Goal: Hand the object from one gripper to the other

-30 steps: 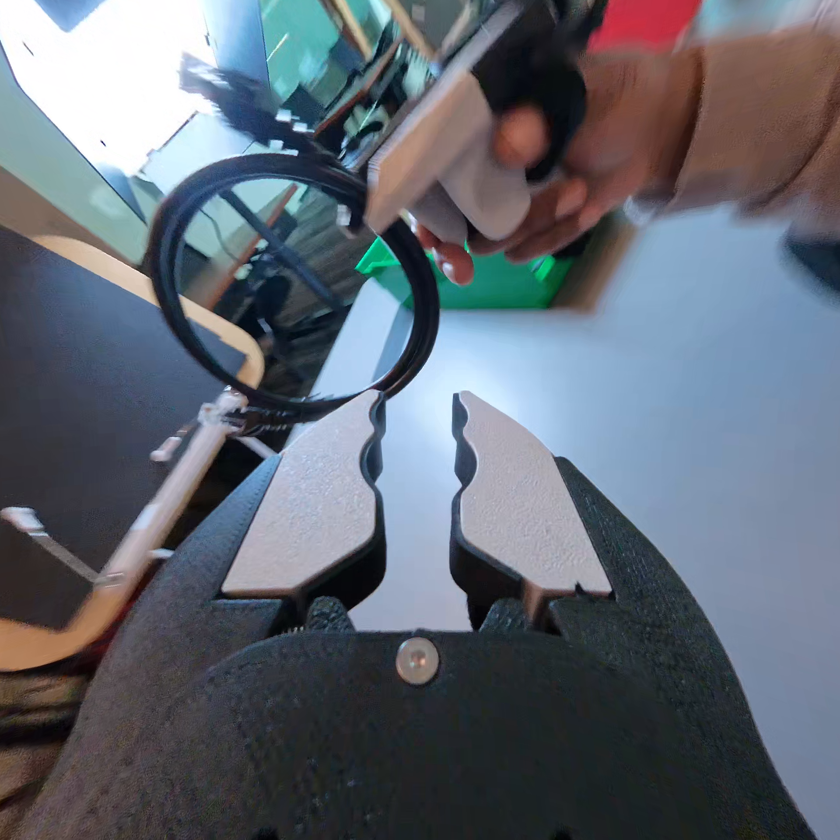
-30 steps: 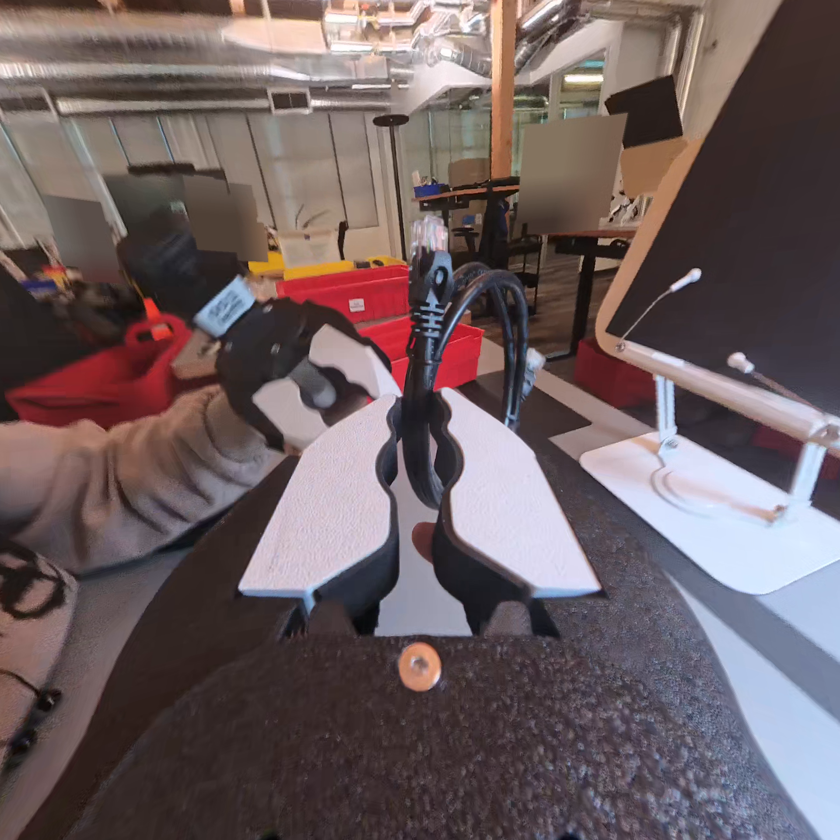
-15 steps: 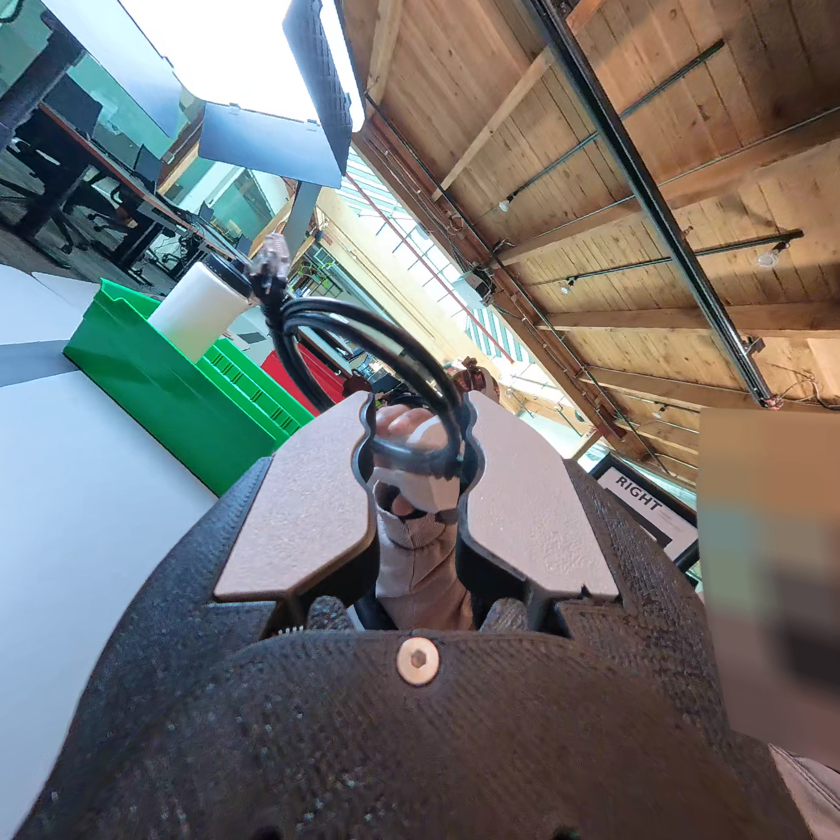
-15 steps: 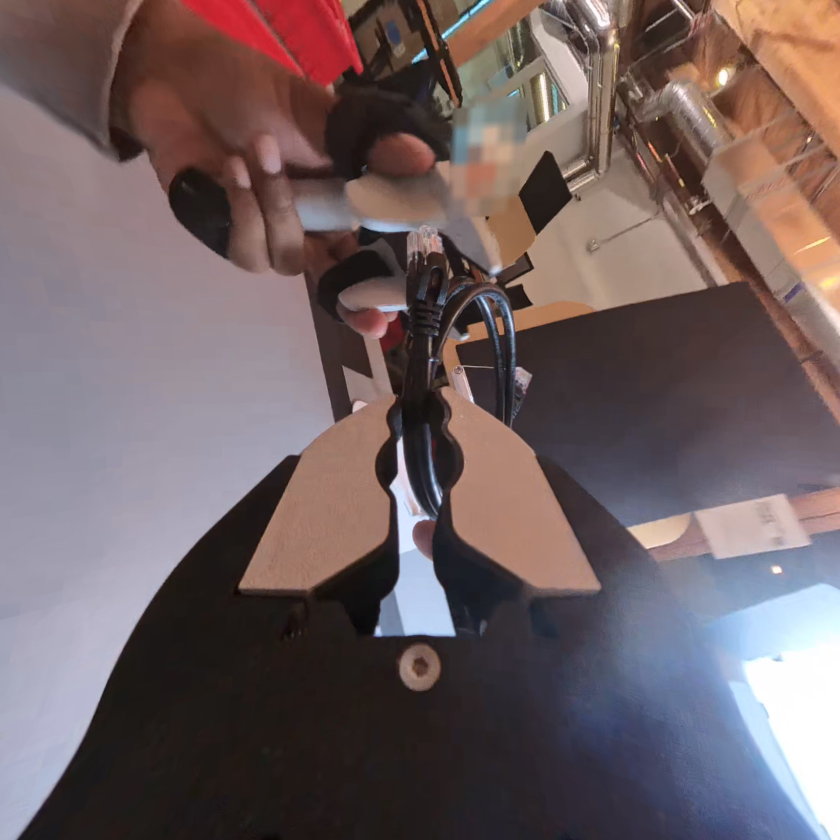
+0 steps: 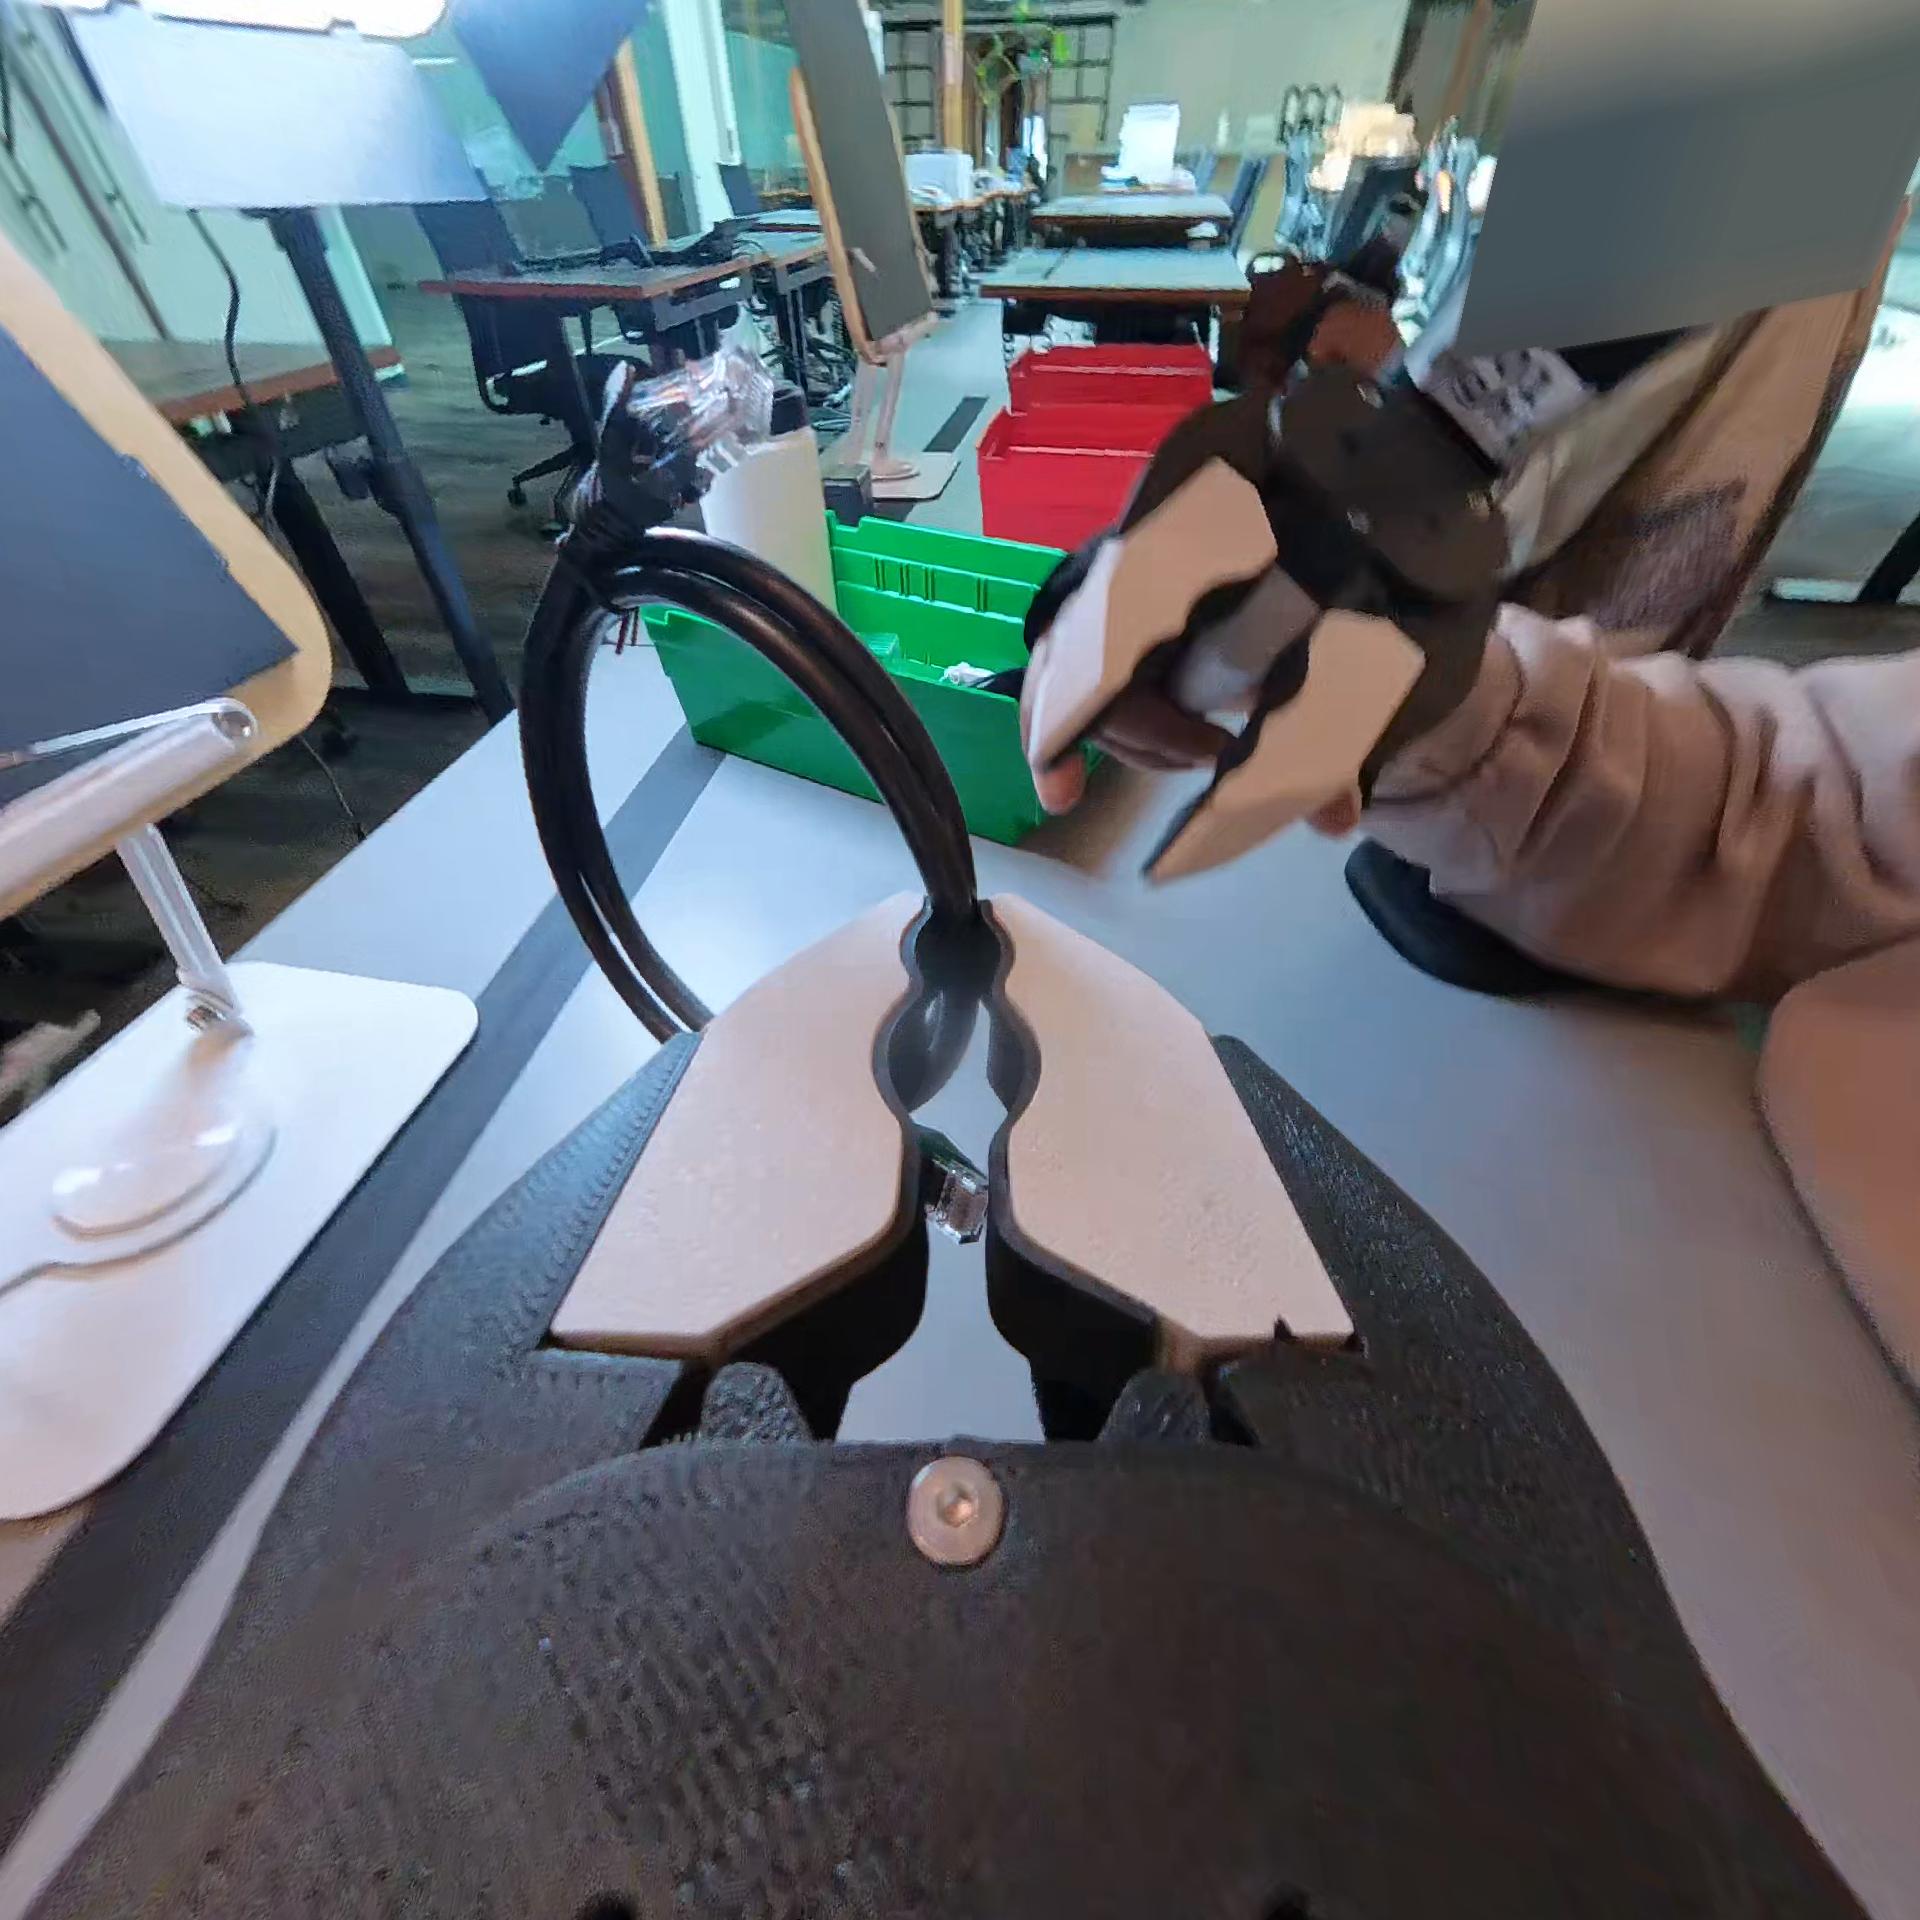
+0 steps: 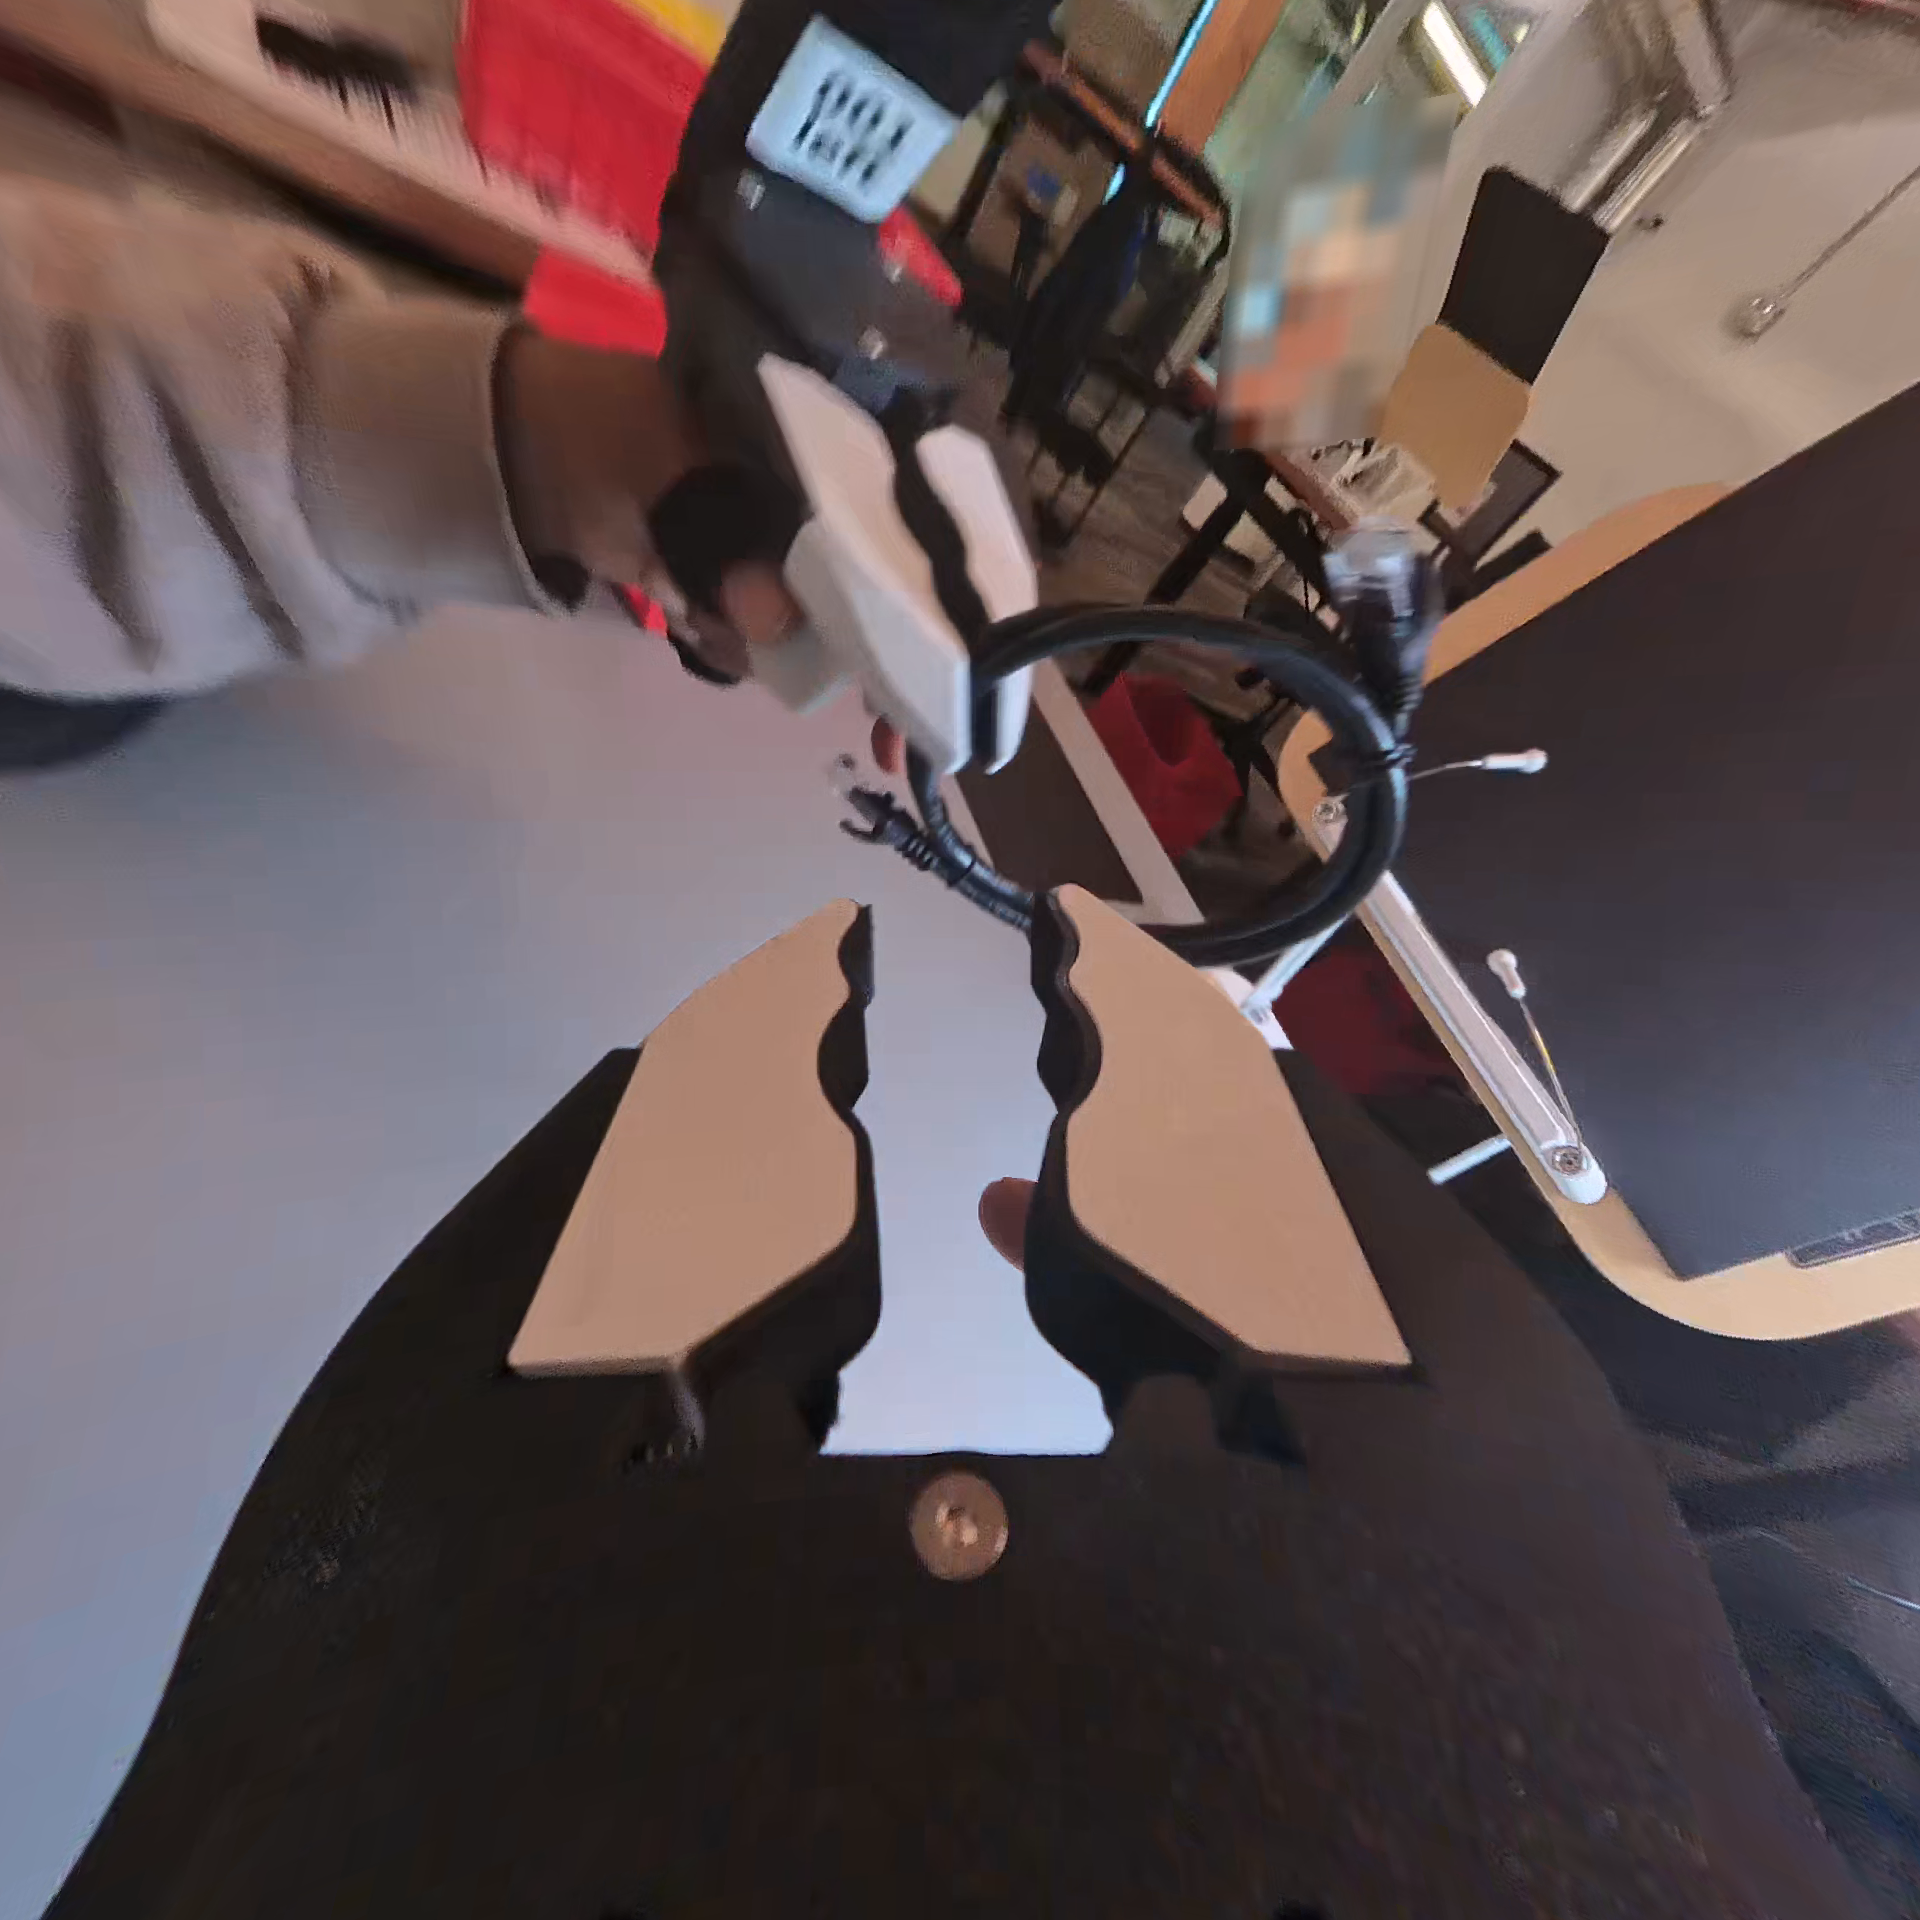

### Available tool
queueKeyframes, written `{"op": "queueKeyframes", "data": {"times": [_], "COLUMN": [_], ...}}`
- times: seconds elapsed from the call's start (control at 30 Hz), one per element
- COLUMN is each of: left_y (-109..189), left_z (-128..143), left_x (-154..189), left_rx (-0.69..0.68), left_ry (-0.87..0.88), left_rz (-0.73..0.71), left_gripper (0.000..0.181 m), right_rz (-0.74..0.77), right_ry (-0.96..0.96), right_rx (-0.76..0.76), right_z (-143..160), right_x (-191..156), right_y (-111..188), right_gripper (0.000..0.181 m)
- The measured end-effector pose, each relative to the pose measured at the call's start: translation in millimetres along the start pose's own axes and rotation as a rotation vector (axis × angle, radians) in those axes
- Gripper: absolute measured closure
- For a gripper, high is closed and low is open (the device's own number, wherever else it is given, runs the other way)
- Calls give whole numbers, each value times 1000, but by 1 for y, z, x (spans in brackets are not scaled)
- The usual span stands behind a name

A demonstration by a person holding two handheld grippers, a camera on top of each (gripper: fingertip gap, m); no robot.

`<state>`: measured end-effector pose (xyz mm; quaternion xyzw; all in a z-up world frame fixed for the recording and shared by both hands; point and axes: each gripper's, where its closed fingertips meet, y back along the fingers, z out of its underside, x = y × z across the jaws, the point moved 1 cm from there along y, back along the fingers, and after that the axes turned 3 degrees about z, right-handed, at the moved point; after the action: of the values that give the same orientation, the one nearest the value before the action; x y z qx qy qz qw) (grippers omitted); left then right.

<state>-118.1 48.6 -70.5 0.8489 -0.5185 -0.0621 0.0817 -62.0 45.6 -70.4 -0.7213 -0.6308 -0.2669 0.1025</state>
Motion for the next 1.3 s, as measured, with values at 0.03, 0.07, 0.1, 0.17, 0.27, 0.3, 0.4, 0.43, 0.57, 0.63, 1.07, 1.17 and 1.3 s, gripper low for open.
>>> {"op": "queueKeyframes", "data": {"times": [0.03, 0.07, 0.1, 0.17, 0.27, 0.3, 0.4, 0.43, 0.57, 0.63, 1.07, 1.17, 1.3], "left_y": [1, 1, 1, -2, -8, -10, -18, -21, -36, -43, -36, -25, -19], "left_z": [0, 0, -1, -2, -3, -2, 3, 5, 17, 25, 2, -22, -31], "left_x": [5, 9, 11, 16, 23, 22, 16, 15, 8, 5, 10, 4, -7], "left_rx": [-8, -12, -19, -25, -35, -56, -130, -155, -269, -339, 45, 220, 358], "left_ry": [-54, -98, -137, -217, -326, -368, -522, -575, -811, -919, -224, 148, 516], "left_rz": [16, 24, 19, 3, -24, -53, -173, -209, -361, -407, -122, -27, 52], "left_gripper": [175, 175, 175, 175, 175, 175, 175, 175, 175, 175, 150, 150, 147], "right_rz": [-3, -20, -50, -144, -279, -308, -327, -320, -266, -255, 38, 191, 404], "right_ry": [-56, -136, -235, -466, -806, -915, -1180, -1231, -1290, -1283, -592, -272, 245], "right_rx": [41, 71, 97, 174, 330, 379, 442, 438, 351, 282, 128, 18, -168], "right_z": [-6, -11, -14, -22, -33, -34, -23, -18, -2, 4, 6, 12, 26], "right_x": [4, 8, 11, 16, 32, 40, 62, 66, 66, 61, 60, 57, 47], "right_y": [4, 8, 10, 15, 26, 31, 36, 35, 25, 20, 26, 19, -1], "right_gripper": [152, 152, 152, 147, 143, 143, 142, 139, 131, 132, 168, 168, 168]}}
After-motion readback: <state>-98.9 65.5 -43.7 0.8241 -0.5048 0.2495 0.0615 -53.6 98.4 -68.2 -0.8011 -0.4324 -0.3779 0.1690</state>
